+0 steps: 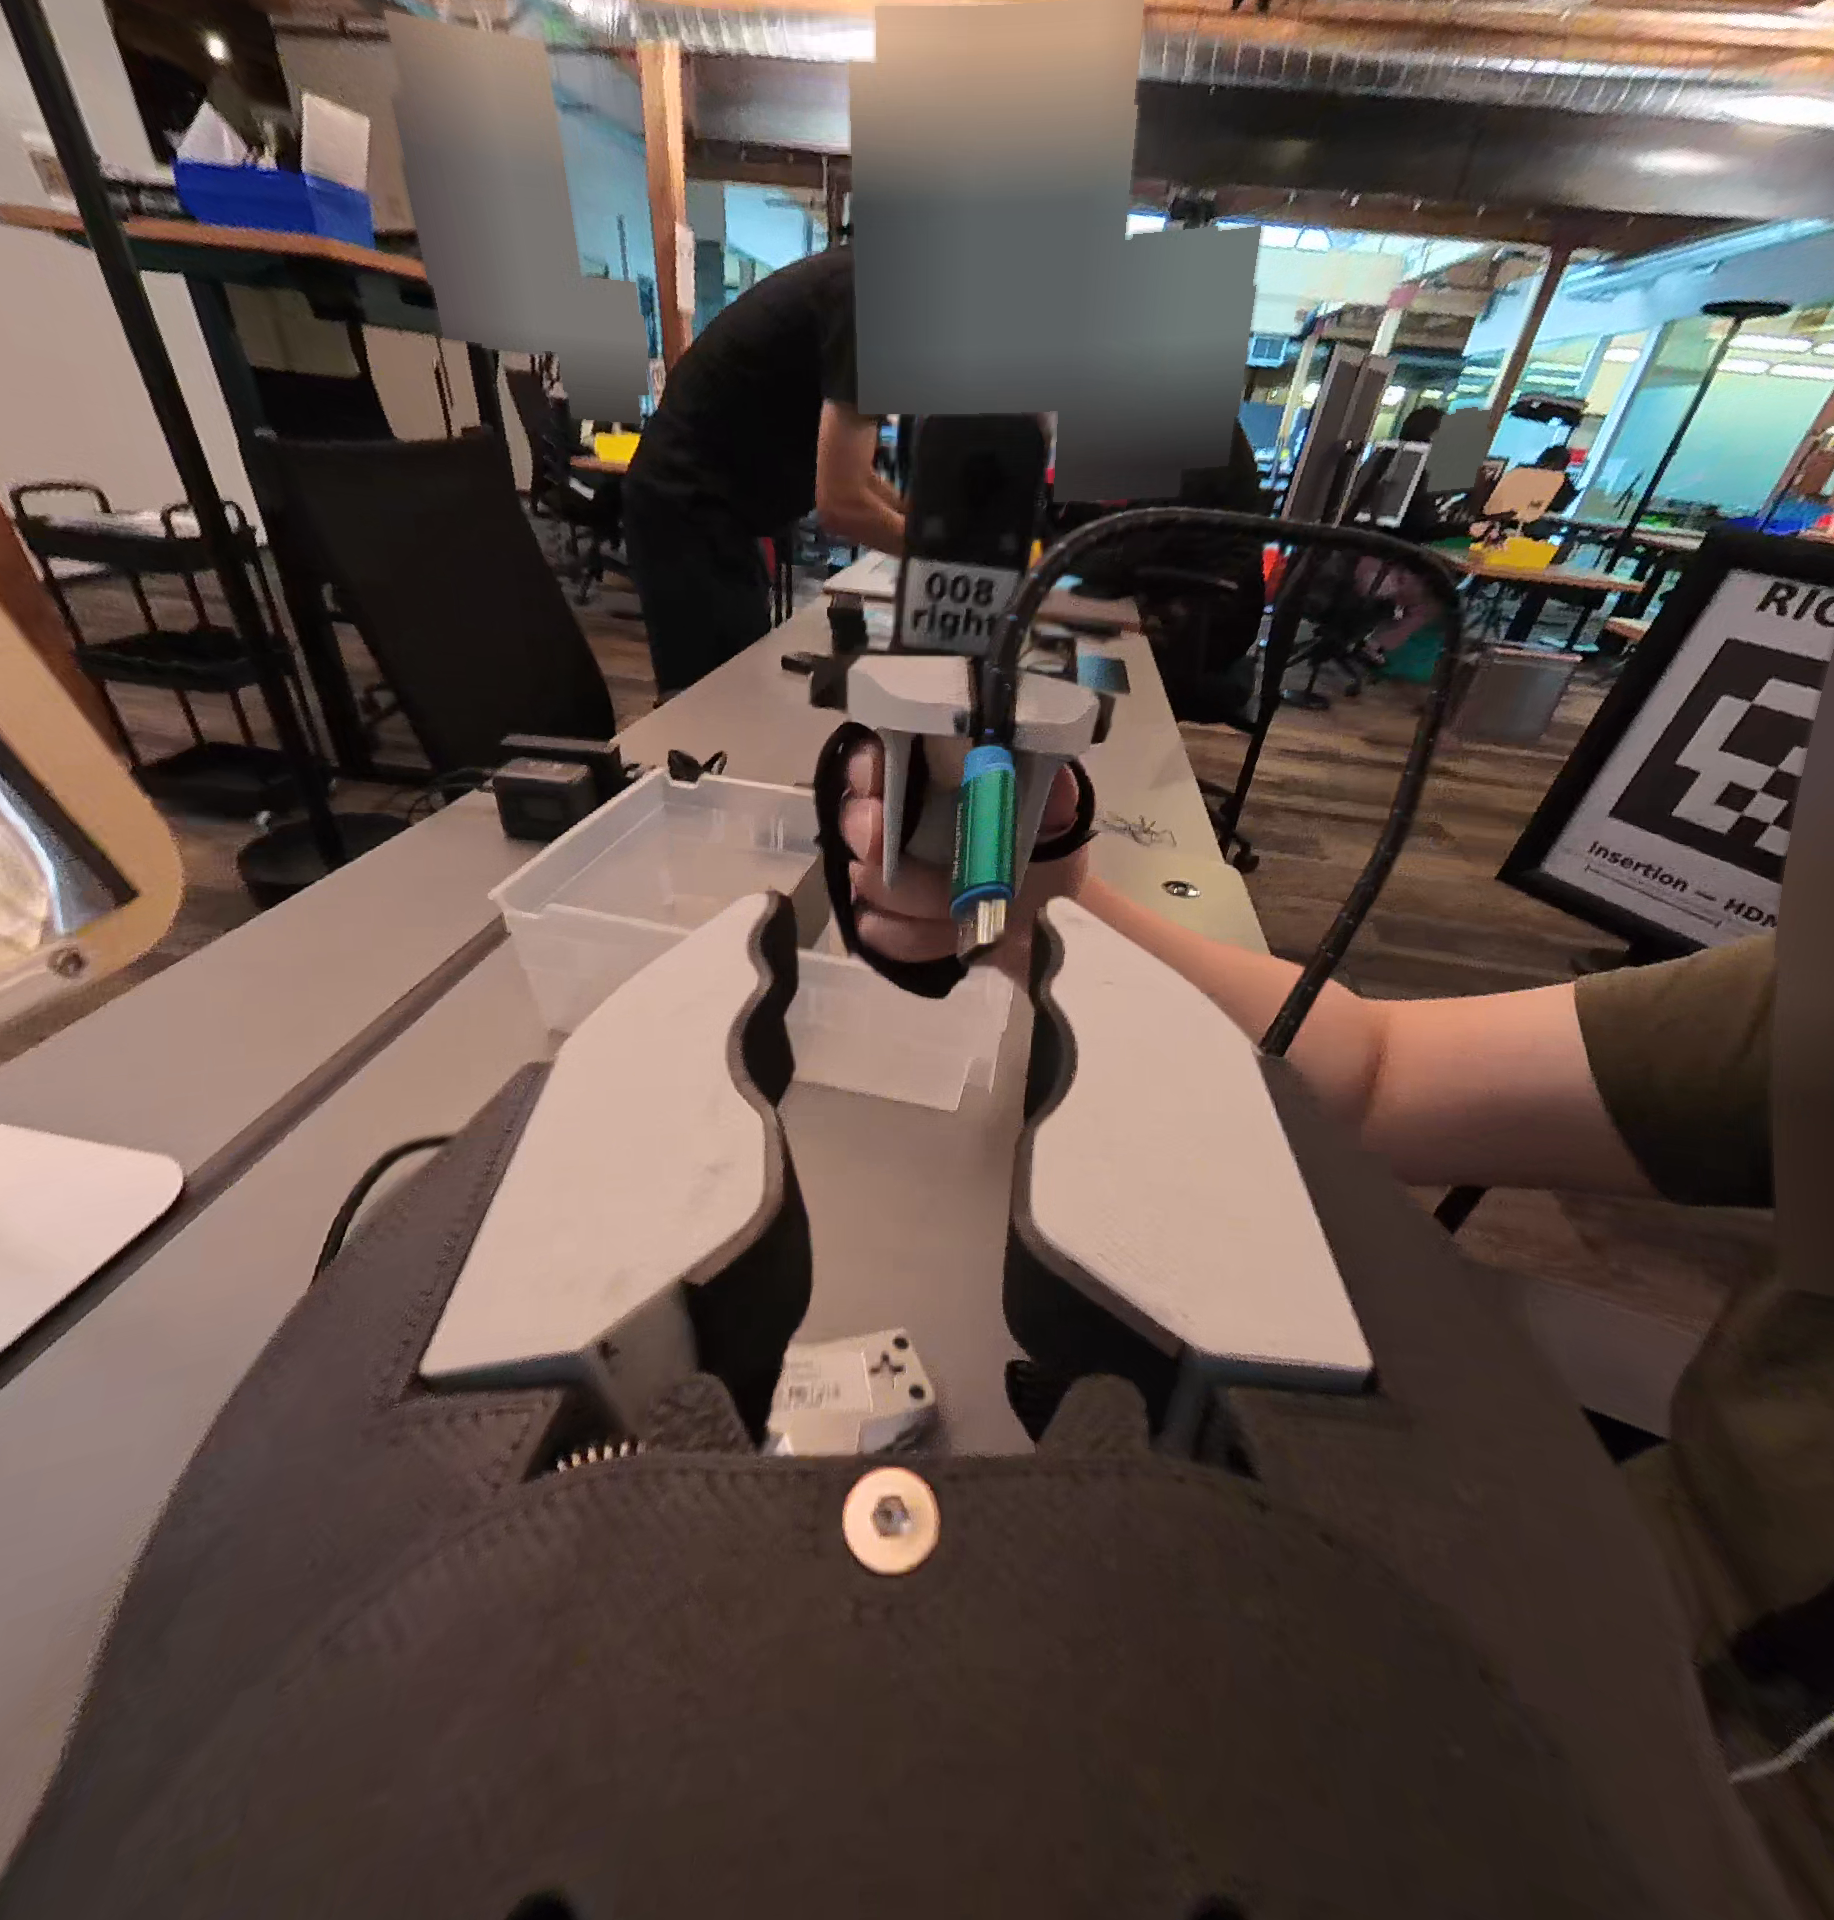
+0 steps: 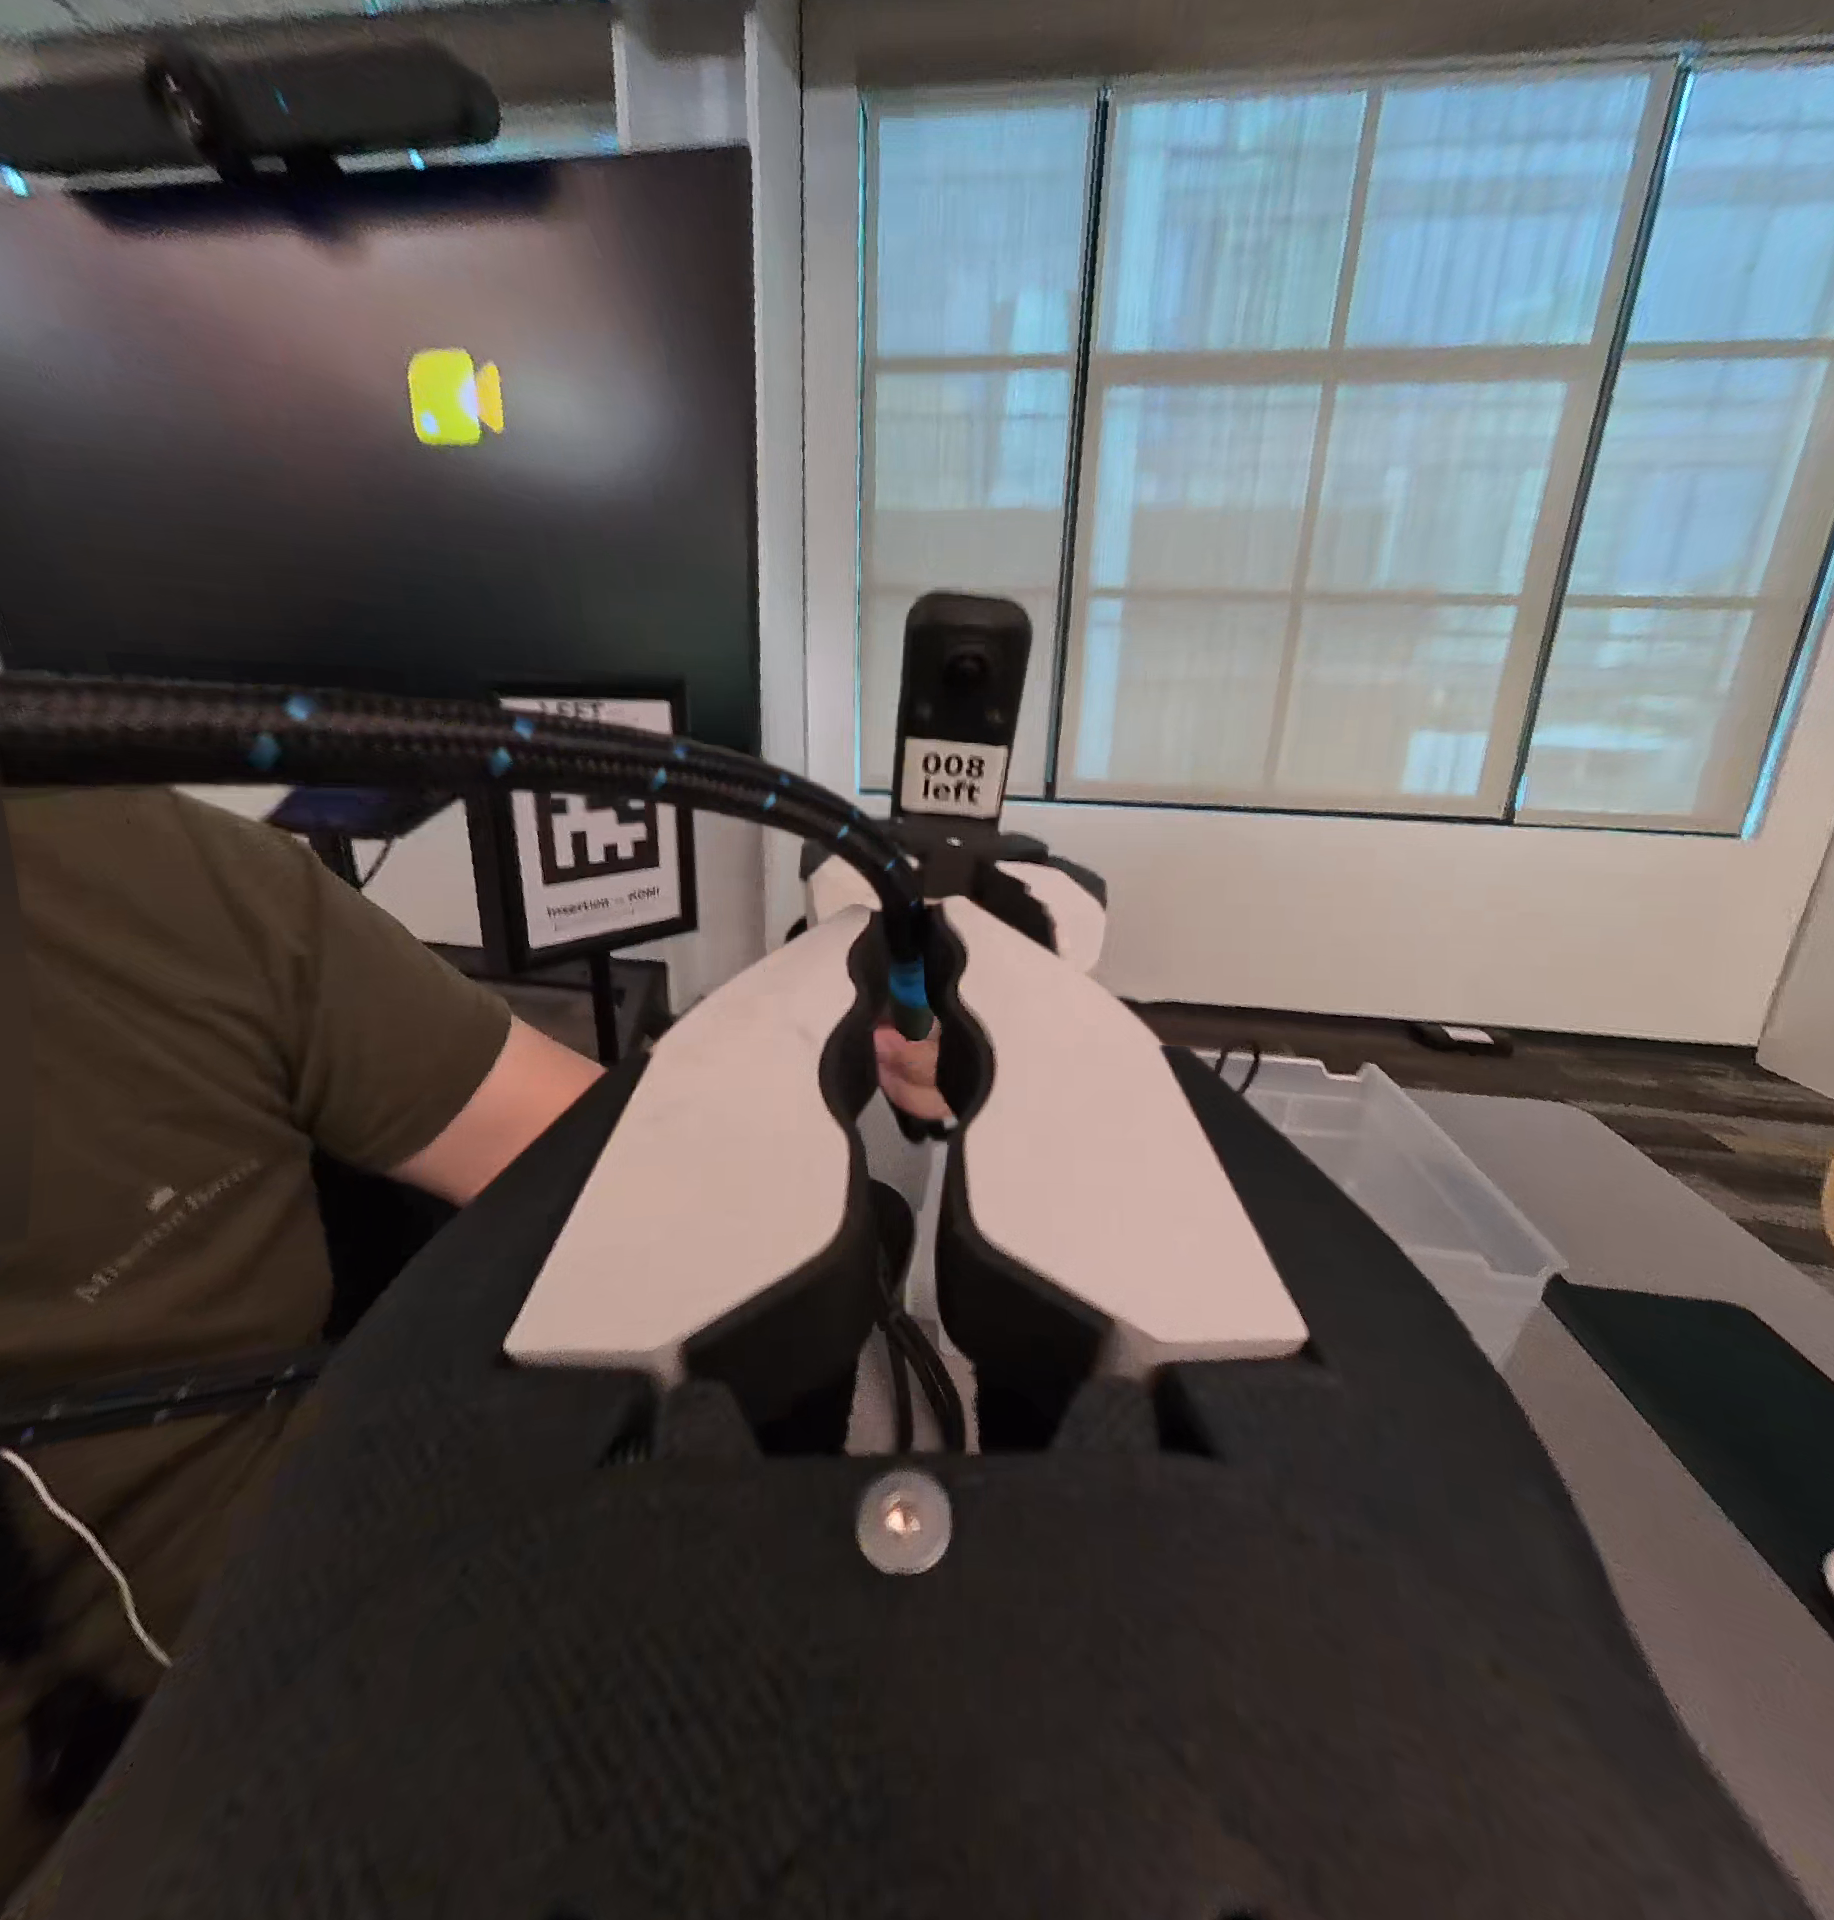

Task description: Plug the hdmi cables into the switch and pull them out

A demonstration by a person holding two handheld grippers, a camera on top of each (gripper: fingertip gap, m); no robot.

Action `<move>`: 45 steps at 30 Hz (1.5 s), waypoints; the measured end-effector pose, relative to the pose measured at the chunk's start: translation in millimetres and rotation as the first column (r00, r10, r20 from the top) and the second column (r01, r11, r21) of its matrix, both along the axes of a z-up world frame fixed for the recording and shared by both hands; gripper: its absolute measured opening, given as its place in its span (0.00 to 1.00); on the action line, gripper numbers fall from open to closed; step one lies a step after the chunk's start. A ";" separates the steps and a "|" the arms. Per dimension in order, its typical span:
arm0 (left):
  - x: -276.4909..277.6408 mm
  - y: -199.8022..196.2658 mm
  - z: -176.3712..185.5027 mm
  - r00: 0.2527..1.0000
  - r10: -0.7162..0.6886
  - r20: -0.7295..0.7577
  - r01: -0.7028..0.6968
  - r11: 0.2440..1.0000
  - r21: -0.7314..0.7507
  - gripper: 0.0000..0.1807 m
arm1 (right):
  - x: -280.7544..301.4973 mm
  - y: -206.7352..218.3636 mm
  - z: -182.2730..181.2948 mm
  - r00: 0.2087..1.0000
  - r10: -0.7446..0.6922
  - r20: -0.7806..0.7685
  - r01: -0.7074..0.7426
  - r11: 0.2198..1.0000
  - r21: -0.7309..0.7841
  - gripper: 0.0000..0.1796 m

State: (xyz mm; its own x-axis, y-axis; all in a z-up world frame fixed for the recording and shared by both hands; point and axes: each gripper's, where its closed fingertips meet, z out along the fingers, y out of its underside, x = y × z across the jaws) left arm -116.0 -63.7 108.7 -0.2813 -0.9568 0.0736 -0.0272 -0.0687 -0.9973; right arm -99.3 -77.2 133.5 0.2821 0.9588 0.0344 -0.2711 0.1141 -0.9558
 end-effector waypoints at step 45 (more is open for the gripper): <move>-12.9 -19.6 17.2 0.990 -0.120 -0.080 0.096 0.962 -0.257 0.07 | -13.3 -8.8 -8.3 0.933 -0.347 0.092 0.251 0.815 0.523 0.16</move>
